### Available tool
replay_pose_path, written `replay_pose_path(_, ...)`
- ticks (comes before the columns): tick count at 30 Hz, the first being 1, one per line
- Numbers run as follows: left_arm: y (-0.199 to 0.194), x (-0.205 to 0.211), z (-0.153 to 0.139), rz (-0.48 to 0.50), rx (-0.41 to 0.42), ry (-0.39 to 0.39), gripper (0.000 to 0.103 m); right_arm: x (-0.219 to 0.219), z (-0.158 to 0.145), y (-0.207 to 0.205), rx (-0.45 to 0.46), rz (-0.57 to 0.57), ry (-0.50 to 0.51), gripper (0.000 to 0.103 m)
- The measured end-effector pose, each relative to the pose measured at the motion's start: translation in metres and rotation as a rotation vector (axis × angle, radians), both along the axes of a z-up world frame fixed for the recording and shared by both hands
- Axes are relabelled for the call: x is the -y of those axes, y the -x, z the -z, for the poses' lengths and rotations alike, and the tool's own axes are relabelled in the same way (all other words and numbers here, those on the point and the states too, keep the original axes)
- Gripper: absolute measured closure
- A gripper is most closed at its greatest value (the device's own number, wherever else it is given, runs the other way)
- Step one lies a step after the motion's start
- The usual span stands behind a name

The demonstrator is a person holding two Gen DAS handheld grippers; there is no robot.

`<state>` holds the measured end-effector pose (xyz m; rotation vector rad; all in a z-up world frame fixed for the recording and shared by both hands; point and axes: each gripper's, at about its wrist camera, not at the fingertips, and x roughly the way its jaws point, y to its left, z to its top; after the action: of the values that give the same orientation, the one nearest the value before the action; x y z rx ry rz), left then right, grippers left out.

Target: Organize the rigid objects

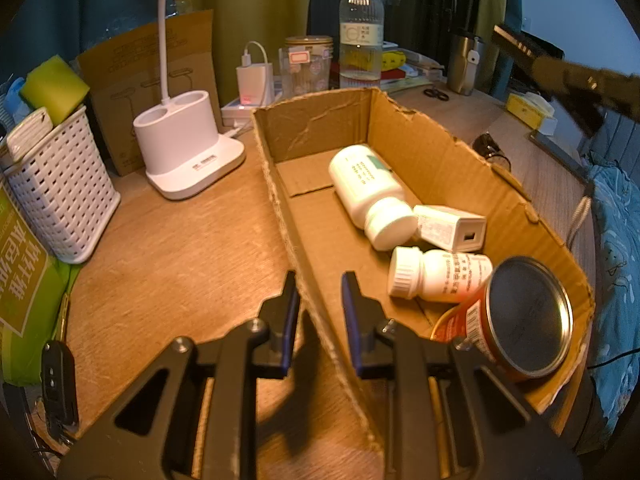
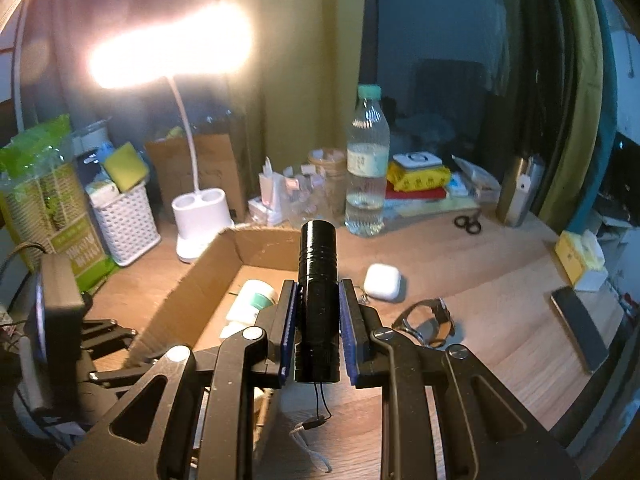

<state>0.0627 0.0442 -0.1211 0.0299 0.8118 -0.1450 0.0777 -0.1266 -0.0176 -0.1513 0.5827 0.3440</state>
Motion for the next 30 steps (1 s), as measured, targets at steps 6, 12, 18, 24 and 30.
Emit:
replay_pose_path(6,0.000,0.000,0.000,0.000,0.000,0.000,0.081,-0.007,-0.019,0.015,0.044,-0.037,-0.018,0.081)
replay_pose_path(12,0.000,0.000,0.000,0.000,0.000,0.001,0.081,-0.016,-0.040,0.030,0.100,-0.069,-0.025,0.081)
replay_pose_path(18,0.000,0.000,0.000,0.000,0.000,0.000,0.081,-0.024,-0.052,0.039,0.133,-0.097,-0.033,0.081)
replay_pose_path(24,0.000,0.000,0.000,0.000,0.000,0.001,0.081,-0.031,-0.052,0.036,0.128,-0.116,-0.040,0.081)
replay_pose_path(30,0.000,0.000,0.000,0.000,-0.001,0.001,0.081,-0.037,-0.044,0.028,0.101,-0.134,-0.051,0.081)
